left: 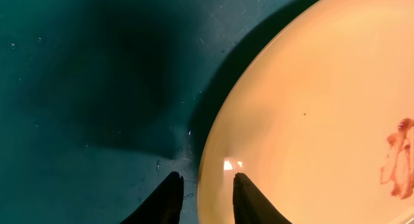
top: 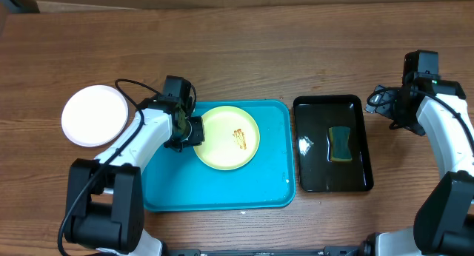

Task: Clean dirty plates on tray and stack at the side
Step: 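Grasp the yellow plate rim with left gripper and slide it to tray center, then move right gripper down to the sponge in the black tray, then grasp the sponge and rub it in the black tray water with right gripper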

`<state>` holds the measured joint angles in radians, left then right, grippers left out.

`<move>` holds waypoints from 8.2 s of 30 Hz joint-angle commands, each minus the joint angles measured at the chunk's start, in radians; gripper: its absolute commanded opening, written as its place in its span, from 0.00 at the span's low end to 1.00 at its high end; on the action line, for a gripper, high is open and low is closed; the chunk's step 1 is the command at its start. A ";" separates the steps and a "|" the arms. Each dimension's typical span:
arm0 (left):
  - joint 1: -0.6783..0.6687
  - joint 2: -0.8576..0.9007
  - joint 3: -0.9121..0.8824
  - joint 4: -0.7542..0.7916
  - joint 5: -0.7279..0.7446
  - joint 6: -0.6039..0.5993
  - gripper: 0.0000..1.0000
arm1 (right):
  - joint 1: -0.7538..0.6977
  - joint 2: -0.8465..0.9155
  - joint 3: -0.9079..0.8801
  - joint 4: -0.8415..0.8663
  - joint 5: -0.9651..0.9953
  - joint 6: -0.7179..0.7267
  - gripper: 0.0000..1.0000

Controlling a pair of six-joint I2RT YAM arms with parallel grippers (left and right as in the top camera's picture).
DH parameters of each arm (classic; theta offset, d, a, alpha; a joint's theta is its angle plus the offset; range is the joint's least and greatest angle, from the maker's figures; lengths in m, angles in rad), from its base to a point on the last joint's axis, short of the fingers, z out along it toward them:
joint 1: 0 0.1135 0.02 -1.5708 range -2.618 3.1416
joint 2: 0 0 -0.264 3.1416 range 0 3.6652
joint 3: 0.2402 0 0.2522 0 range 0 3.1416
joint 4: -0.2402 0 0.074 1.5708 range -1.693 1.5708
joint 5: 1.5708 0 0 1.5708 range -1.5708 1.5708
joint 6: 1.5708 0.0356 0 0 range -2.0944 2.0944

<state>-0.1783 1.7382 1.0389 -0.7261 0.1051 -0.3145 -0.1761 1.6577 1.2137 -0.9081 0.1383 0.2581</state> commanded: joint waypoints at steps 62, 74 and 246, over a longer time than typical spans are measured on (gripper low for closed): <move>-0.032 0.023 -0.059 0.077 -0.011 0.023 0.10 | 0.328 -0.028 -0.337 0.077 -0.107 0.109 0.70; -0.032 0.023 -0.059 0.077 -0.013 0.023 0.11 | 0.328 -0.028 -0.337 0.066 -0.205 0.026 0.51; -0.032 0.023 -0.059 0.086 -0.015 0.020 0.04 | 0.319 -0.043 -0.152 -0.148 -0.134 0.008 0.04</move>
<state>-0.2031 1.7523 0.9897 -0.6327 0.0937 -0.3031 0.1501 1.6405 1.0466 -1.0664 -0.0883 0.2382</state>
